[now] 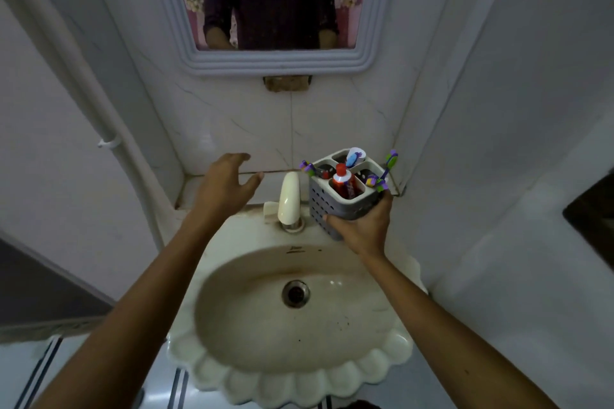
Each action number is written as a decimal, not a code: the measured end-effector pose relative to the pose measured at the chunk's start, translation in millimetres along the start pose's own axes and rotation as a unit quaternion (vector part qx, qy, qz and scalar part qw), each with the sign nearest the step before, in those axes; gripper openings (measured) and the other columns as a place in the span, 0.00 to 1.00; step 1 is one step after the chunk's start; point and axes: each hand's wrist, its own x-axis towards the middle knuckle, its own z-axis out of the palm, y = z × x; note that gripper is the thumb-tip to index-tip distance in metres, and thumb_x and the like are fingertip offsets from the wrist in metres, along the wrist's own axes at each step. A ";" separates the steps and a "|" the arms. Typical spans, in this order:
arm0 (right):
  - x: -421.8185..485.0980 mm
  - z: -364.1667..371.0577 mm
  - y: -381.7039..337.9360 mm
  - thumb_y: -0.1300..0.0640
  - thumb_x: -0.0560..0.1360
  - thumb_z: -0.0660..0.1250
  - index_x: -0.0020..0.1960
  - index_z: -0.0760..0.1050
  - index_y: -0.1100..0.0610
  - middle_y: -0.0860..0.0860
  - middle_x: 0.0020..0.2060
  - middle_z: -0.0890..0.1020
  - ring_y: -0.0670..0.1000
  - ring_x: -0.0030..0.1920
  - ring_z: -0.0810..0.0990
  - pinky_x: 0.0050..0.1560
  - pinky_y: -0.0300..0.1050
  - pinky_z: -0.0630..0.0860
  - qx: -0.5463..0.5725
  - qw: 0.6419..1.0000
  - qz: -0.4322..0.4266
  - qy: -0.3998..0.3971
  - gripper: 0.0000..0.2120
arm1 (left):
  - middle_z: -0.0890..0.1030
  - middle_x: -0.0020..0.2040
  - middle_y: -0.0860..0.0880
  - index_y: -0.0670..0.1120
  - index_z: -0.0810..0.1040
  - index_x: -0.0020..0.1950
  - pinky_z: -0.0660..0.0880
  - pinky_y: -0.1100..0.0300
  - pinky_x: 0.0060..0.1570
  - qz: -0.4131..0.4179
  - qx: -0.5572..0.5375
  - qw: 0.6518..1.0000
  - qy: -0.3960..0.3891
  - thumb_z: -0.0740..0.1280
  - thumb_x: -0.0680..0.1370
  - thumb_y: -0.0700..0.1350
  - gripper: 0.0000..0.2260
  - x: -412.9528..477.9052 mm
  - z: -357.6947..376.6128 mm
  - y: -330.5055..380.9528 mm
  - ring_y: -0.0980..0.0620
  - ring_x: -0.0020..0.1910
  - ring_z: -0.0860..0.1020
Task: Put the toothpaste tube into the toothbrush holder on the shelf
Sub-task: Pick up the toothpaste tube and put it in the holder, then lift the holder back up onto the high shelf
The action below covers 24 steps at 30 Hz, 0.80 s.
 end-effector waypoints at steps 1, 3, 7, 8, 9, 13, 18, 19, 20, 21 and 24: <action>1.2 -2.4 -7.1 0.66 0.51 0.86 0.69 0.65 0.64 0.52 0.60 0.75 0.42 0.57 0.75 0.51 0.19 0.69 0.001 1.000 -0.009 0.007 0.51 | 0.75 0.66 0.40 0.42 0.72 0.67 0.70 0.50 0.61 0.007 -0.006 1.000 0.006 0.66 0.75 0.52 0.23 -1.2 -2.5 2.6 0.42 0.64 0.73; 6.8 -5.8 -22.9 0.66 0.51 0.86 0.69 0.65 0.65 0.53 0.61 0.75 0.45 0.58 0.76 0.52 0.19 0.69 0.003 0.999 -0.027 0.021 0.52 | 0.75 0.65 0.40 0.42 0.72 0.66 0.70 0.50 0.59 0.017 -0.014 0.999 0.024 0.66 0.75 0.51 0.23 -2.3 -10.0 9.7 0.42 0.62 0.74; 27.4 -12.2 -80.0 0.63 0.51 0.86 0.69 0.65 0.62 0.52 0.61 0.76 0.47 0.58 0.77 0.57 0.31 0.76 0.030 0.997 -0.060 0.042 0.52 | 0.76 0.64 0.40 0.42 0.73 0.65 0.70 0.51 0.60 0.056 -0.016 0.996 0.062 0.66 0.75 0.51 0.22 7.2 -39.2 30.5 0.42 0.62 0.75; 34.2 -14.2 -100.2 0.63 0.51 0.86 0.69 0.66 0.61 0.52 0.61 0.77 0.47 0.57 0.78 0.56 0.31 0.76 0.041 0.995 -0.073 0.048 0.51 | 0.76 0.64 0.41 0.42 0.73 0.65 0.70 0.51 0.60 0.066 -0.015 0.995 0.076 0.66 0.75 0.52 0.22 12.3 -50.7 36.8 0.42 0.62 0.75; 40.5 -16.8 -119.1 0.63 0.52 0.86 0.69 0.66 0.60 0.52 0.61 0.77 0.46 0.56 0.78 0.53 0.28 0.76 0.053 0.994 -0.084 0.052 0.51 | 0.77 0.64 0.41 0.42 0.73 0.65 0.70 0.51 0.60 0.075 -0.014 0.993 0.089 0.66 0.75 0.52 0.22 17.0 -61.7 42.7 0.42 0.62 0.75; 74.0 -31.1 -211.7 0.57 0.50 0.86 0.68 0.68 0.57 0.49 0.60 0.78 0.40 0.51 0.78 0.45 0.21 0.73 0.091 0.982 -0.150 0.066 0.51 | 0.78 0.61 0.41 0.41 0.74 0.64 0.70 0.51 0.57 0.123 -0.004 0.978 0.170 0.68 0.74 0.50 0.21 41.3 -121.4 78.7 0.41 0.59 0.76; 109.5 -58.4 -327.7 0.45 0.46 0.80 0.68 0.68 0.53 0.48 0.60 0.78 0.46 0.55 0.80 0.43 0.26 0.73 0.107 0.963 -0.231 0.086 0.52 | 0.80 0.56 0.41 0.43 0.76 0.60 0.73 0.54 0.49 0.194 -0.006 0.949 0.250 0.68 0.73 0.49 0.18 65.8 -202.1 135.7 0.40 0.52 0.78; 114.0 -65.3 -347.2 0.47 0.47 0.82 0.67 0.68 0.53 0.48 0.60 0.78 0.46 0.54 0.80 0.42 0.27 0.73 0.105 0.959 -0.247 0.089 0.51 | 0.80 0.56 0.41 0.44 0.76 0.61 0.73 0.54 0.49 0.211 -0.006 0.942 0.259 0.68 0.73 0.49 0.18 69.3 -215.8 147.0 0.41 0.52 0.79; 117.7 -72.1 -365.2 0.48 0.48 0.83 0.67 0.68 0.53 0.48 0.59 0.78 0.46 0.54 0.80 0.41 0.28 0.72 0.103 0.955 -0.262 0.093 0.50 | 0.80 0.56 0.41 0.43 0.76 0.61 0.73 0.54 0.49 0.224 -0.004 0.937 0.268 0.68 0.74 0.48 0.18 72.7 -228.2 158.0 0.41 0.52 0.79; 121.5 -78.6 -382.9 0.49 0.49 0.84 0.67 0.69 0.53 0.48 0.59 0.79 0.46 0.53 0.80 0.41 0.29 0.73 0.102 0.952 -0.273 0.097 0.50 | 0.80 0.57 0.42 0.43 0.76 0.61 0.72 0.54 0.49 0.236 0.001 0.931 0.278 0.67 0.74 0.49 0.17 76.6 -240.9 169.0 0.41 0.53 0.79; 128.6 -96.8 -427.4 0.51 0.51 0.86 0.66 0.69 0.54 0.48 0.57 0.79 0.47 0.51 0.80 0.42 0.36 0.78 0.110 0.943 -0.298 0.102 0.47 | 0.79 0.57 0.42 0.41 0.75 0.59 0.71 0.55 0.49 0.250 0.017 0.918 0.306 0.66 0.75 0.49 0.16 87.2 -274.6 200.3 0.41 0.54 0.78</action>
